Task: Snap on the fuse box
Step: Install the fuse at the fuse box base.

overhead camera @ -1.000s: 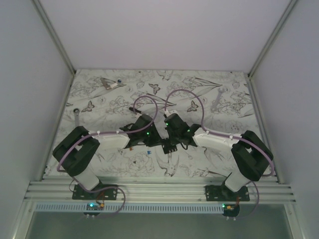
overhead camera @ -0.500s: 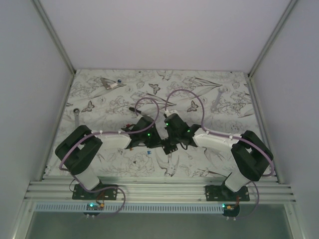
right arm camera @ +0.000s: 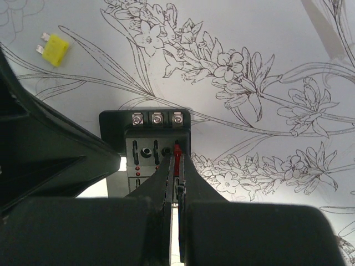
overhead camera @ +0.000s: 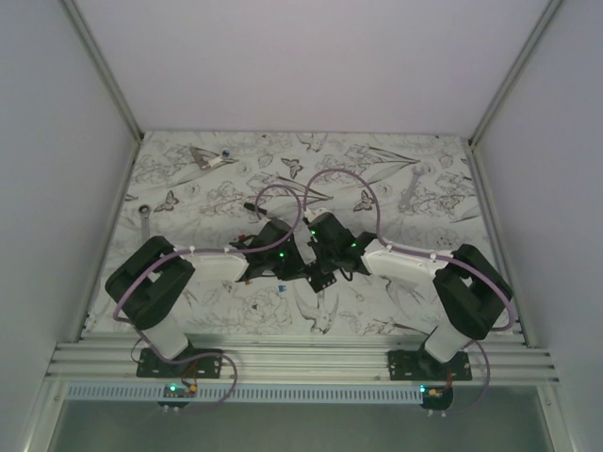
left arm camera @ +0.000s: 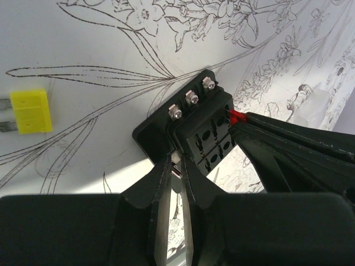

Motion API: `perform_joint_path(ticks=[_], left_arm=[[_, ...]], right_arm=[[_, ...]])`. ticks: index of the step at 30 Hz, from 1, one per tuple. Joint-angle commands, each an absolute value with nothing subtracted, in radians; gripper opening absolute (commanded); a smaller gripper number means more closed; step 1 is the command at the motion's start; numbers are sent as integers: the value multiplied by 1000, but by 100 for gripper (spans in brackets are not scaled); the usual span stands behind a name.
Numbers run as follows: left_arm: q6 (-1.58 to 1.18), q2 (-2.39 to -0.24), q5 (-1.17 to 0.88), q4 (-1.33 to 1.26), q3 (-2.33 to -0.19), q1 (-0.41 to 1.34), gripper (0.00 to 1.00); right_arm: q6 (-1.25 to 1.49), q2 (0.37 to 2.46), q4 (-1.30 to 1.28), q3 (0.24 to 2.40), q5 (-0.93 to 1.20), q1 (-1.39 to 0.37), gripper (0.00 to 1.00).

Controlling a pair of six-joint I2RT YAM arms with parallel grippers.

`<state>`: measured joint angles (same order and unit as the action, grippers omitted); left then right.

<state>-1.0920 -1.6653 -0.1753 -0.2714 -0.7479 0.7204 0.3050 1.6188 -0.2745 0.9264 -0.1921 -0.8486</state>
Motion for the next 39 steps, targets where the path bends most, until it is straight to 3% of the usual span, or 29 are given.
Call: perform_joint_path(ticks=[1,39], left_arm=[[-1085,-1698,-166,-252,-738,715,15],[-1071,-1703,-182,-233,-743,685,15]], right_arm=[[228,1657,-328,952,-140,-859,0],[204,1578,-254,911,-159,-855,0]])
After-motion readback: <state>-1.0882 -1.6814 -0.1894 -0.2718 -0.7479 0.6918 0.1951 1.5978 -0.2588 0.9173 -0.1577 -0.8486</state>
